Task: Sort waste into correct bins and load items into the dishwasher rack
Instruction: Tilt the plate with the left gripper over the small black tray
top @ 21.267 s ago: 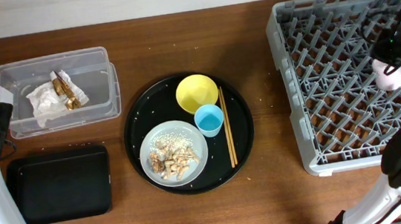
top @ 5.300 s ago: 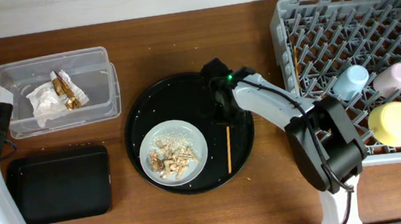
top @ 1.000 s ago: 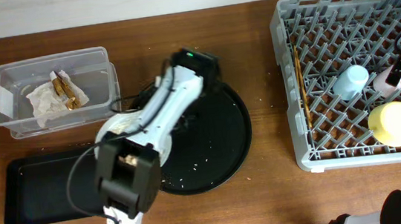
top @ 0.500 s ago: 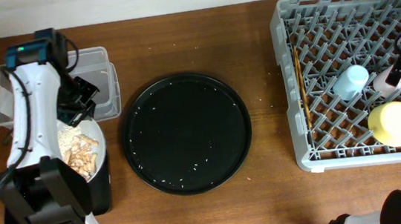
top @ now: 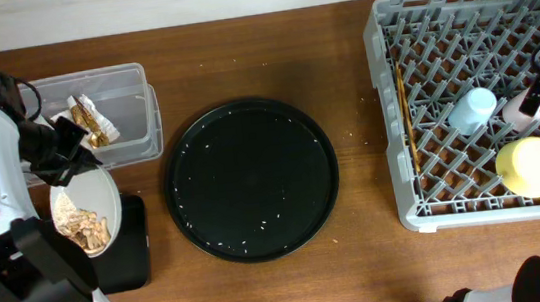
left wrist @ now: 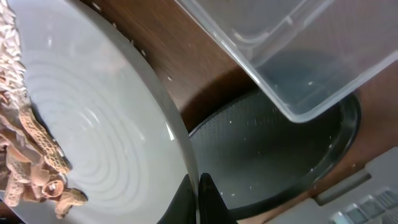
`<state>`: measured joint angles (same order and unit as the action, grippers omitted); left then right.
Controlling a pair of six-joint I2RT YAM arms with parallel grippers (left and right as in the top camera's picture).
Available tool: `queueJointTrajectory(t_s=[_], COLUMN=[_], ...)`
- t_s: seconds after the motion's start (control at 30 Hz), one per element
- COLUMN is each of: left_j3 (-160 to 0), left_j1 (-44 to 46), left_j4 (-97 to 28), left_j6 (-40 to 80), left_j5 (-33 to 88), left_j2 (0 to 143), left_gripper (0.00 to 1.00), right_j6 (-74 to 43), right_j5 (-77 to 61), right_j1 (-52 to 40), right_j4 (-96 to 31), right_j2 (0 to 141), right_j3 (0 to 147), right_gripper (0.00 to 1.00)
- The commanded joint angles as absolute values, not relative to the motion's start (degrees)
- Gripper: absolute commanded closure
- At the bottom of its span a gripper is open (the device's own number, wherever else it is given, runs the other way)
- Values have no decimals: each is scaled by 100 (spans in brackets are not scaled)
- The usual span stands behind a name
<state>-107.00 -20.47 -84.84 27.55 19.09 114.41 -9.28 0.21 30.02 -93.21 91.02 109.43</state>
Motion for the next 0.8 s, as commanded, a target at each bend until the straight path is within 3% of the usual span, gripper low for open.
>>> queueJointTrajectory(t_s=[0.0,0.5,0.77], left_j3=[-10416,-10405,-9308], left_j1=[-2307,-4001,-4519], left_j4=[-8499,-9400,-9417], left_j6=[2261,633,-873], left_j5=[2720,4740,6239], left_j2=[11257,11257,11257], left_gripper=[98,98,99], right_j6=[-996,-996,-993], right_j5=[69,69,71], right_j1=[3041,3041,3041], right_j4=[-9319,-9319,-9319], right_j2=[9124,9124,9124], right_j3=[10916,10916,10916], right_gripper=[2,2,2])
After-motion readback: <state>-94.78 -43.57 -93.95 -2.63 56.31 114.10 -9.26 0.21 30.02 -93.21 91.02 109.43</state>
